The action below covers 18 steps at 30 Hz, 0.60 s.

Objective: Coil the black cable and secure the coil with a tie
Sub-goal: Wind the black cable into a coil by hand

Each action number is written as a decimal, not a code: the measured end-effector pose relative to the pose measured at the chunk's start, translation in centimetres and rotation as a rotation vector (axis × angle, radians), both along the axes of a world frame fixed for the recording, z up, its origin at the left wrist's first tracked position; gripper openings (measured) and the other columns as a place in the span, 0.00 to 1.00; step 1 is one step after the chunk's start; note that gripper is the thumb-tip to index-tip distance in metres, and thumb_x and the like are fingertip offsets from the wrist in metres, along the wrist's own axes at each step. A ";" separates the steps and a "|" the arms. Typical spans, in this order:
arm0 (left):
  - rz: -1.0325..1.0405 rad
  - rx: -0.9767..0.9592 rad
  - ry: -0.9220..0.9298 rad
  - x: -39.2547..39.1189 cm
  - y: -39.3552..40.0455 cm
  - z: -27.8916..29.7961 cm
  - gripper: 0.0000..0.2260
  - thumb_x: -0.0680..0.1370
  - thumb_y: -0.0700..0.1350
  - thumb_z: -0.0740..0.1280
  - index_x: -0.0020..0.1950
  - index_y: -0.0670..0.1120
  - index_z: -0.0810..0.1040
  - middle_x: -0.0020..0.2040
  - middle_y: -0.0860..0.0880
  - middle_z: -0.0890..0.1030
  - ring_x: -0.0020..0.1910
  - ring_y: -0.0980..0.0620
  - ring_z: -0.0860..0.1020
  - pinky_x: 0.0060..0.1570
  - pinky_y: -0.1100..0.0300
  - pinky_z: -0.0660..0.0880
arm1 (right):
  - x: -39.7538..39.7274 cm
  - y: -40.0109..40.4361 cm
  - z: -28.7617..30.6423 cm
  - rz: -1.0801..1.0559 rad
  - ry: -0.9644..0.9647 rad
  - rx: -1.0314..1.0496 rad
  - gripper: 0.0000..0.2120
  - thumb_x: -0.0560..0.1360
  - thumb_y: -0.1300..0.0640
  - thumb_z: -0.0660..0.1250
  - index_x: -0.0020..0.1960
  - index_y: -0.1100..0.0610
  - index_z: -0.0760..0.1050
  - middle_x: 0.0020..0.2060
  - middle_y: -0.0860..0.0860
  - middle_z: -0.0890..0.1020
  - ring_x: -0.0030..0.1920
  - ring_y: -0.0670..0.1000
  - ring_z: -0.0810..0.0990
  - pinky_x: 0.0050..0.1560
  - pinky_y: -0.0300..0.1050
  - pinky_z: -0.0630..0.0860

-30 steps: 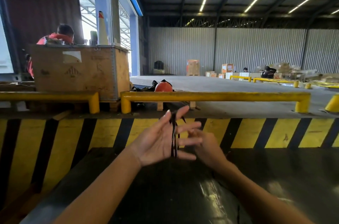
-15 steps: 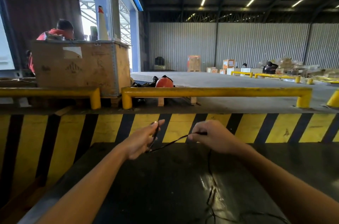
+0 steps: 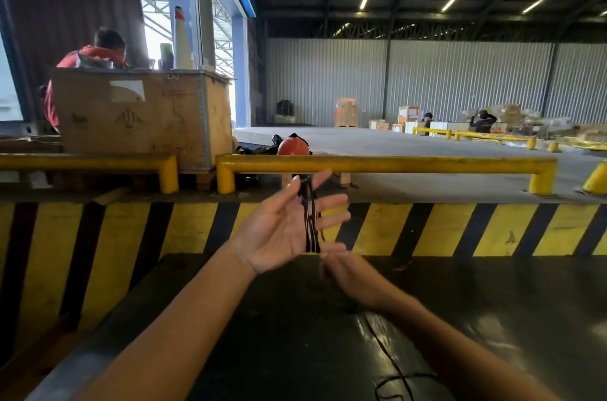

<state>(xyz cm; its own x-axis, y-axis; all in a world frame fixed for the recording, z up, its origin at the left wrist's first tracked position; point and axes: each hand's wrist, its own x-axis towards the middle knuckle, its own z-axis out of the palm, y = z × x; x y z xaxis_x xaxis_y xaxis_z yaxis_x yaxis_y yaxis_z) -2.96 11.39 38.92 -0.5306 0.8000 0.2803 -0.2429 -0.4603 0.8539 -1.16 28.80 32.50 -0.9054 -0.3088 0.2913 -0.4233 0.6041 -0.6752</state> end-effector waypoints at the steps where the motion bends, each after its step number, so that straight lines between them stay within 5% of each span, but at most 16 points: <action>1: 0.097 0.027 0.002 -0.1 0.1 0.5 0.20 0.78 0.55 0.59 0.69 0.54 0.73 0.73 0.40 0.67 0.68 0.40 0.68 0.61 0.32 0.68 | 0.5 -0.6 -0.6 0.035 -0.025 0.013 0.16 0.81 0.47 0.53 0.41 0.49 0.75 0.35 0.48 0.78 0.35 0.40 0.77 0.41 0.46 0.76; 3: 0.312 0.064 0.011 -0.6 0.1 1.1 0.18 0.78 0.55 0.58 0.65 0.57 0.76 0.75 0.43 0.62 0.72 0.43 0.62 0.63 0.31 0.62 | 1.3 -1.5 -1.0 0.092 -0.031 0.071 0.13 0.80 0.46 0.55 0.41 0.45 0.73 0.34 0.46 0.76 0.33 0.38 0.76 0.39 0.38 0.71; 6: 0.646 -0.011 0.122 -1.2 -0.3 0.8 0.15 0.81 0.55 0.53 0.63 0.61 0.75 0.76 0.48 0.61 0.75 0.48 0.56 0.65 0.33 0.56 | 1.5 -1.0 0.8 0.119 0.019 0.174 0.09 0.79 0.48 0.57 0.45 0.48 0.74 0.38 0.48 0.79 0.38 0.40 0.77 0.42 0.40 0.74; 8: 0.935 -0.272 0.399 -1.6 -0.7 0.2 0.14 0.82 0.56 0.51 0.61 0.64 0.74 0.65 0.56 0.73 0.64 0.60 0.67 0.61 0.42 0.64 | 1.4 0.2 2.3 0.101 0.046 0.276 0.10 0.79 0.49 0.58 0.47 0.52 0.75 0.41 0.52 0.80 0.41 0.47 0.79 0.47 0.46 0.77; 10: 1.093 -0.622 0.757 -2.2 -1.0 -0.6 0.14 0.82 0.56 0.52 0.60 0.61 0.74 0.47 0.58 0.75 0.44 0.65 0.72 0.45 0.59 0.69 | 1.2 1.6 3.5 0.076 0.092 0.367 0.10 0.79 0.50 0.58 0.48 0.53 0.76 0.42 0.52 0.80 0.43 0.48 0.79 0.48 0.45 0.77; 12: 0.990 -0.936 0.946 -2.6 -1.0 -1.7 0.14 0.82 0.54 0.53 0.54 0.52 0.76 0.43 0.51 0.76 0.35 0.61 0.72 0.35 0.64 0.67 | 0.9 2.8 4.3 0.038 0.165 0.461 0.09 0.79 0.50 0.59 0.49 0.52 0.76 0.42 0.50 0.80 0.42 0.46 0.79 0.46 0.41 0.75; 14: 0.794 -1.161 0.929 -2.4 -0.7 -2.5 0.13 0.82 0.53 0.54 0.51 0.49 0.75 0.43 0.48 0.76 0.35 0.58 0.73 0.34 0.63 0.68 | 0.4 3.8 5.2 0.000 0.242 0.536 0.09 0.78 0.49 0.60 0.48 0.52 0.77 0.40 0.47 0.80 0.40 0.44 0.78 0.42 0.37 0.72; 18: 0.397 -1.314 0.753 -1.3 0.4 -3.1 0.15 0.82 0.56 0.53 0.57 0.53 0.77 0.52 0.50 0.78 0.51 0.52 0.77 0.48 0.56 0.69 | -0.4 5.5 6.5 -0.059 0.308 0.609 0.12 0.75 0.46 0.65 0.45 0.54 0.79 0.36 0.46 0.78 0.37 0.44 0.76 0.39 0.40 0.72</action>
